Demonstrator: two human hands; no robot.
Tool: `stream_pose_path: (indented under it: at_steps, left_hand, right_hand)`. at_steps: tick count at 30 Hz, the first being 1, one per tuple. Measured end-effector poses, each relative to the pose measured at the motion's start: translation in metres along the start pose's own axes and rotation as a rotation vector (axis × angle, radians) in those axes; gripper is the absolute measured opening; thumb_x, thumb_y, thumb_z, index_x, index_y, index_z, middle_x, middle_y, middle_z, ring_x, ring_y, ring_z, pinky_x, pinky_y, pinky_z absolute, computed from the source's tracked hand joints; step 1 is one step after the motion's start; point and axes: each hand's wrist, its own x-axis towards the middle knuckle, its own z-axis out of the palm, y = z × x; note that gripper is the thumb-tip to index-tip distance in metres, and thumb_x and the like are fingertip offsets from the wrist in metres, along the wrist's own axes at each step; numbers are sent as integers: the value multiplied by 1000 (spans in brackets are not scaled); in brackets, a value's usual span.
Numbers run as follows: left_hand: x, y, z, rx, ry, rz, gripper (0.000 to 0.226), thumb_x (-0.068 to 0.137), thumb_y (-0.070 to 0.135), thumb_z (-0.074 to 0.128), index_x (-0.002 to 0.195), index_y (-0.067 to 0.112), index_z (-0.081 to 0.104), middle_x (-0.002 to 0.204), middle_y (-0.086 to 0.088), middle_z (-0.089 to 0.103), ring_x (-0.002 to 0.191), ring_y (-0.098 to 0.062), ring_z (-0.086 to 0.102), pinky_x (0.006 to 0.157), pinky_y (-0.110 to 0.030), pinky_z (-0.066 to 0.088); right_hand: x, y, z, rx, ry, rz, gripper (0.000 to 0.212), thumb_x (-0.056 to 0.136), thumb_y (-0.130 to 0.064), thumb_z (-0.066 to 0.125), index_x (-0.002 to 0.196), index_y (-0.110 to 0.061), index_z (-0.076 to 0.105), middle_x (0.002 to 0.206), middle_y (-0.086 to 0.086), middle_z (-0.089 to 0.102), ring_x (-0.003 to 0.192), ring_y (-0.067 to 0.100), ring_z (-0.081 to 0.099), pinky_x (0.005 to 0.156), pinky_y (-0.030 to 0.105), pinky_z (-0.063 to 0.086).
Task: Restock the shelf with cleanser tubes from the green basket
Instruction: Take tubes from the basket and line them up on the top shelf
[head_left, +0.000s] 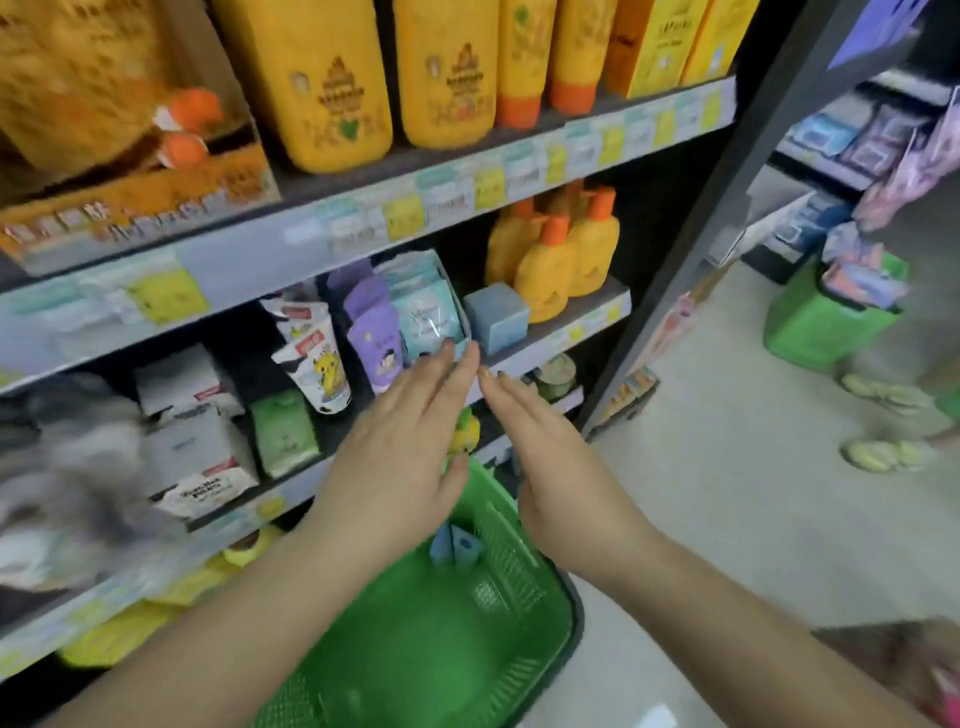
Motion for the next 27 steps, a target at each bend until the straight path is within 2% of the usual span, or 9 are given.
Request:
stream_pose_path:
  at_steps: [3, 6, 8, 11, 15, 19, 22, 25, 27]
  left_hand:
    - [-17, -11, 39, 23, -97, -51, 92, 68, 16, 75, 143, 11, 21, 141, -15, 45, 124, -31, 50, 101, -43, 34]
    - [-37, -19, 74, -4, -186, -132, 87, 73, 17, 72, 145, 11, 25, 143, -11, 42, 126, -30, 48, 102, -38, 27]
    - [-50, -26, 96, -24, -235, -167, 82, 75, 16, 70, 145, 11, 27, 144, -9, 42, 126, -29, 47, 103, -37, 26]
    - [-64, -36, 124, -61, -310, -222, 72, 76, 11, 68, 141, 12, 36, 138, -9, 49, 122, -29, 51, 102, -39, 37]
    - [-72, -47, 158, -123, -440, -364, 54, 91, 15, 49, 143, 19, 33, 145, 2, 39, 129, -16, 42, 107, -26, 31]
    - [-74, -64, 209, -129, -549, -513, 43, 94, 18, 49, 136, 17, 43, 134, -2, 52, 100, -13, 60, 83, -20, 47]
    - [-74, -79, 257, -129, -632, -639, 34, 93, 20, 51, 126, 12, 52, 116, -7, 62, 94, -19, 62, 77, -28, 50]
    - [-73, -90, 302, -102, -715, -760, 25, 93, 24, 52, 111, 8, 58, 91, -5, 60, 79, -19, 58, 66, -28, 48]
    - [-69, -94, 326, -55, -767, -813, 28, 94, 29, 51, 106, 5, 59, 84, -6, 55, 74, -18, 53, 61, -26, 41]
  right_hand:
    - [-6, 28, 34, -21, -140, 70, 96, 74, 15, 42, 146, -30, -3, 158, -1, 5, 144, 16, 9, 115, 27, 16]
    - [-10, 51, 60, -40, -198, 106, 100, 74, 15, 43, 136, -35, -16, 158, -2, 1, 144, 14, 6, 116, 27, 16]
    - [-13, 66, 79, -58, -228, 125, 101, 74, 15, 44, 140, -34, -15, 158, -1, 1, 144, 16, 8, 115, 30, 19]
    - [-15, 85, 101, -78, -285, 172, 98, 75, 15, 45, 148, -27, -6, 158, 1, 2, 144, 18, 10, 114, 32, 22]
    - [-20, 104, 125, -88, -333, 233, 98, 76, 15, 44, 148, -25, -8, 158, 1, -1, 143, 18, 10, 113, 28, 20]
    - [-23, 118, 145, -78, -342, 234, 98, 75, 17, 42, 148, -26, -8, 158, 0, -1, 144, 17, 7, 114, 26, 17]
    - [-23, 124, 154, -69, -336, 234, 96, 75, 17, 40, 149, -25, -6, 158, 1, 0, 143, 17, 8, 113, 24, 15]
    - [-23, 130, 161, -67, -342, 234, 96, 77, 17, 40, 148, -26, -7, 158, 0, -3, 143, 17, 7, 113, 24, 14]
    - [-23, 133, 164, -61, -352, 237, 97, 77, 17, 39, 148, -27, -8, 158, -1, -5, 144, 15, 5, 113, 24, 14]
